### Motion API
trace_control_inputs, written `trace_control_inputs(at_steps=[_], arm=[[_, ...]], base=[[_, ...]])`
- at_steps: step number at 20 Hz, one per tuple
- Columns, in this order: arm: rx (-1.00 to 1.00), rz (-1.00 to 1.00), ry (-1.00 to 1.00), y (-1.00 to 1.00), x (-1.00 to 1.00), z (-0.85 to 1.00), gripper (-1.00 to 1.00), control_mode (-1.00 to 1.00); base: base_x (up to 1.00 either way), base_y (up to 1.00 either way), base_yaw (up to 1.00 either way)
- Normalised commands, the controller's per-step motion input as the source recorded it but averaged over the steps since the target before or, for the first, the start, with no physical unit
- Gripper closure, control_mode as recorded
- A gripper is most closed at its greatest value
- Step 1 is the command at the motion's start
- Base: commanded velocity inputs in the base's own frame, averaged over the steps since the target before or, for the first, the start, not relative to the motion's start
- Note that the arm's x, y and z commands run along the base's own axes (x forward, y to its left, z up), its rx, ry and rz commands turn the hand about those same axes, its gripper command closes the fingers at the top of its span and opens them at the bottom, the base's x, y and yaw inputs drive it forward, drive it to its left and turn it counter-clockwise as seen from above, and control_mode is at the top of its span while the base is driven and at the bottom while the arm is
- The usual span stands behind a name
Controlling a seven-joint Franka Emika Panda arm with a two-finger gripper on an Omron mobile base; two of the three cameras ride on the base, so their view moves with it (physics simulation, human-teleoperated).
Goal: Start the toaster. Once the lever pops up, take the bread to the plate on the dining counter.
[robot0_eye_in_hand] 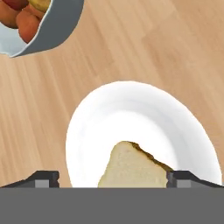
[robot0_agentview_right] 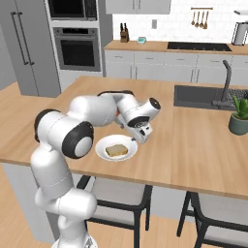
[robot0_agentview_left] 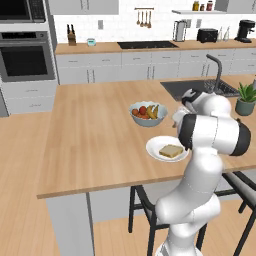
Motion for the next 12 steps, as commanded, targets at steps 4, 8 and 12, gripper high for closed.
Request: trace_control_inputs(at_steps=[4, 8, 12], arm=[[-0.05, -0.15, 0.04, -0.16, 0.00, 0.34, -1.00, -1.00], [-0.20, -0.13, 0.00, 0.27, -0.30, 0.32, -1.00, -1.00], [-0.25, -0.03, 0.03, 0.76, -0.56, 0.40, -1.00, -1.00]], base=[[0.00, 0.00, 0.00], [0.00, 0.00, 0.00], [0.00, 0.00, 0.00]])
